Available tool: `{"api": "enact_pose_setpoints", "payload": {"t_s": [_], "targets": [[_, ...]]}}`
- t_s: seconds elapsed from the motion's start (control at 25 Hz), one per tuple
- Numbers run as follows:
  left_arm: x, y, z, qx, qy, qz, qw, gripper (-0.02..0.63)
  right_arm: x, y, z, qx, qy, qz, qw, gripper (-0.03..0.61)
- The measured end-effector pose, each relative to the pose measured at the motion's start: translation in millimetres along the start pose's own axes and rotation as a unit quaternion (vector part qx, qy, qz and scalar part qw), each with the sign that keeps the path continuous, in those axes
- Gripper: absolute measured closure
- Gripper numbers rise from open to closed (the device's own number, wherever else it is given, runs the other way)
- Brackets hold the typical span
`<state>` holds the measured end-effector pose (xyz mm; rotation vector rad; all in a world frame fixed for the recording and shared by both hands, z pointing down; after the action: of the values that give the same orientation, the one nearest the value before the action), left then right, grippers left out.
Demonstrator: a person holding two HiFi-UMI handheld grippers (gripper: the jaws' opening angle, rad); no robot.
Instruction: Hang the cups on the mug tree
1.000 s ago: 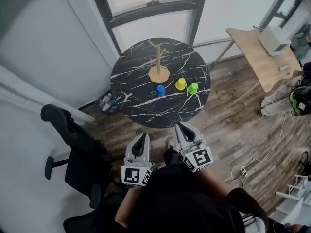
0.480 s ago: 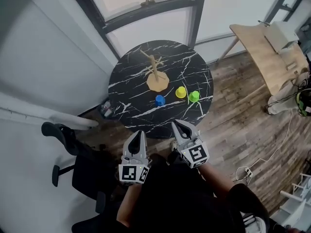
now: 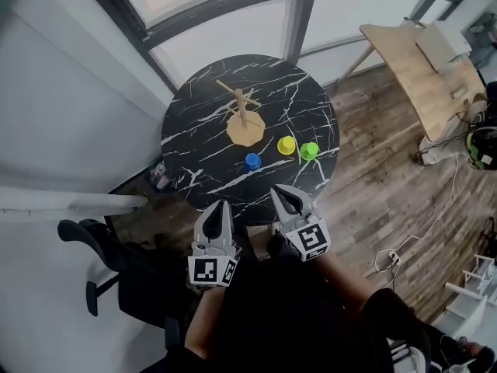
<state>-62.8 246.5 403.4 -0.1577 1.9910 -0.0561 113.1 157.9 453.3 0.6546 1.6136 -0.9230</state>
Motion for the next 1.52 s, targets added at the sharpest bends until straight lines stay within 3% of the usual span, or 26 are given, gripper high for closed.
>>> {"api": "enact_pose_setpoints", "payload": {"t_s": [0.32,0.72,1.0,1.24,1.4,1.52], "targets": [[14.9,-55.0,-51.2,-0.061,-0.011,-0.027,0.9977,0.614,-18.6,-51.1,-3.2,-0.056,-0.008,-0.045,0.997,0.578],[-8.2,-108.6,-103.3,-0.102,-0.007,-0.075,0.9919,0.614,-62.0,-107.6,-9.0,-0.098,-0.054,-0.096,0.989,0.572],[-36.3,-137.7,-122.9,-0.107,0.007,-0.086,0.9905,0.614,-114.2,-136.9,-2.9,-0.110,-0.079,-0.138,0.981,0.486],[-62.5,-143.5,-138.0,-0.100,0.013,-0.099,0.9899,0.614,-151.1,-157.5,-6.7,-0.100,-0.082,-0.170,0.977,0.431],[-78.5,-143.7,-146.5,-0.098,0.014,-0.116,0.9883,0.614,-171.9,-168.0,-7.8,-0.108,-0.079,-0.194,0.972,0.347],[-83.9,-144.2,-149.9,-0.097,0.016,-0.122,0.9877,0.614,-184.8,-174.7,-5.7,-0.114,-0.077,-0.210,0.968,0.322]]}}
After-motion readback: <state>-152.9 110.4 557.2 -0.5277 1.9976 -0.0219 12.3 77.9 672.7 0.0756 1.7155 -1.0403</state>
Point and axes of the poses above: the fingertips, and each gripper's own axes: y backward along the fingers, z to its right, x out of its top, the point moved 8 cm from there along y, backward along the fingers, and after that the axes turned 12 degrees about y, right-handed, at the moved point
